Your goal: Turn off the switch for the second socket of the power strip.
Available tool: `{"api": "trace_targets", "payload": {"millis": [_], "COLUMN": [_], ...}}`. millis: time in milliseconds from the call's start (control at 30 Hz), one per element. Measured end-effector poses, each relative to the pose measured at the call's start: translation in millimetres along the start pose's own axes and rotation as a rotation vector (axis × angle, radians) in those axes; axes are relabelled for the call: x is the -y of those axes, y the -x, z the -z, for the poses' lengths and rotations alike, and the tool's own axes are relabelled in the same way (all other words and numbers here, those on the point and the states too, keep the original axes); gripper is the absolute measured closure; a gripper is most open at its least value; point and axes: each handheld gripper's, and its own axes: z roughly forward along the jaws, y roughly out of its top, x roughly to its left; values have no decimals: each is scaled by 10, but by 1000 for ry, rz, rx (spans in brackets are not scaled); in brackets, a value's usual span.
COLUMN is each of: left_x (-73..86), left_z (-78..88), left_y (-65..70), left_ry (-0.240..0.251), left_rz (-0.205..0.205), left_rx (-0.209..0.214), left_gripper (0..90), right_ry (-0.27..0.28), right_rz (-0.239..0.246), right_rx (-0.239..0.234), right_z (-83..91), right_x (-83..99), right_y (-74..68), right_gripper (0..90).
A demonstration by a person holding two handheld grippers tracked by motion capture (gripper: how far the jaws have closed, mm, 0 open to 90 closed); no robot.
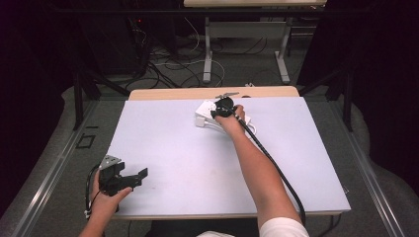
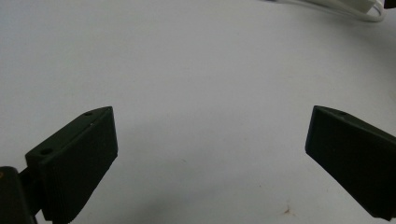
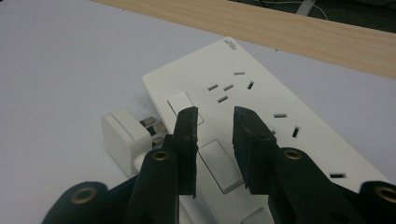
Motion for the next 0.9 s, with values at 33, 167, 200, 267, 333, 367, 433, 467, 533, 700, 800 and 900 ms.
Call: {"api": "trace_targets", "payload": {"millis": [33, 167, 200, 267, 333, 367, 433, 467, 533, 700, 800, 900], "left_x": [-2, -15, -18, -23, -18, -18, -25, -24, -24, -22, -24, -23], "left_z": [0, -6, -11, -23, -37, -35, -22, -24, -29, -44, -44, -45], "left_y": [2, 10, 8, 4, 5, 7, 8, 13, 18, 18, 16, 15], "left_ry": [0, -8, -4, -2, 4, 3, -13, -10, -11, -18, -20, -17], "left_rz": [0, -8, -9, -5, -1, -1, -11, -13, -15, -17, -18, -18], "left_rx": [-1, 6, 7, 6, 3, 2, 9, 7, 8, 9, 9, 7], "left_gripper": [20, 20, 20, 20, 21, 20, 21, 21, 21, 20, 21, 20], "right_ry": [-4, -8, -8, -9, -14, -11, -9, -8, 0, 0, -7, -5], "right_rz": [-4, 8, 9, 24, 33, 38, 47, 54, 61, 75, 77, 85], "right_rx": [-1, 3, 4, 1, -11, -16, -21, -21, -29, -50, -53, -51], "right_z": [6, 31, 39, 68, 96, 105, 132, 147, 171, 242, 285, 330], "right_x": [-5, -15, -16, -22, -33, -38, -51, -58, -70, -96, -109, -124], "right_y": [1, 8, 3, -8, -29, -42, -60, -66, -77, -98, -102, -107], "right_gripper": [696, 663, 655, 642, 626, 619, 610, 603, 585, 561, 549, 532]}}
